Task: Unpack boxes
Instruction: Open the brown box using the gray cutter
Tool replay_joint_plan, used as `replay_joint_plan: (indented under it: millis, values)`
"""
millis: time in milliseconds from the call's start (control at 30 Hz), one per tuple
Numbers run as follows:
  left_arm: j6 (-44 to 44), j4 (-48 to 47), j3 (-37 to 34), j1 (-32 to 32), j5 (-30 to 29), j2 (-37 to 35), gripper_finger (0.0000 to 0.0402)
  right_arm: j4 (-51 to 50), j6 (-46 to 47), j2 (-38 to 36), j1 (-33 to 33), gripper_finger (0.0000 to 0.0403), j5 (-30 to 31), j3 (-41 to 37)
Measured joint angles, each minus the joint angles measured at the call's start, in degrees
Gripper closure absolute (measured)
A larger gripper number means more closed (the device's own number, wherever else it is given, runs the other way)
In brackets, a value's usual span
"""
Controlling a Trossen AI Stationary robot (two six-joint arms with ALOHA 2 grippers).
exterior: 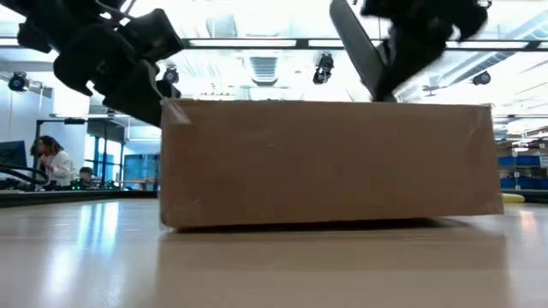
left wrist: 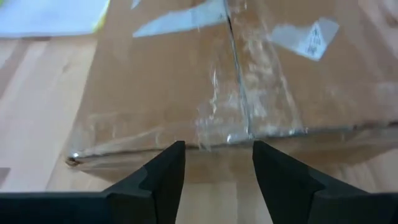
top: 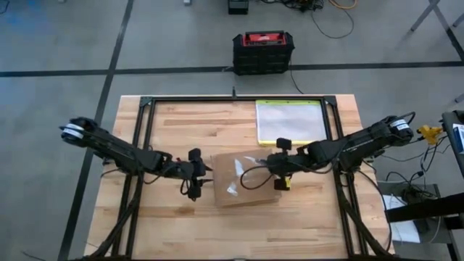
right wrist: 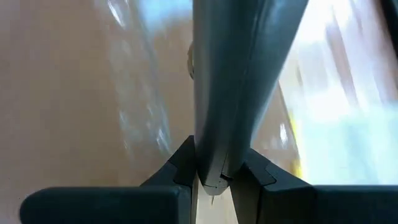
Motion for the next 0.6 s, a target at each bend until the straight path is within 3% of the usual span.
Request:
replay_joint_plan:
  millis: [333, 600]
  values:
    - [2.04, -6.09, 3.93, -0.42, 0.69, -6.12, 0.0235, 40.63, -12.00, 7.08, -1.71, 0.0361, -13.77, -2.94]
    - [1.62, 12.92, -0.87, -0.38, 0.27, -1.54, 0.0222, 65.29, -17.04, 19.68, -5.40, 0.0361, -22.63, -3.93]
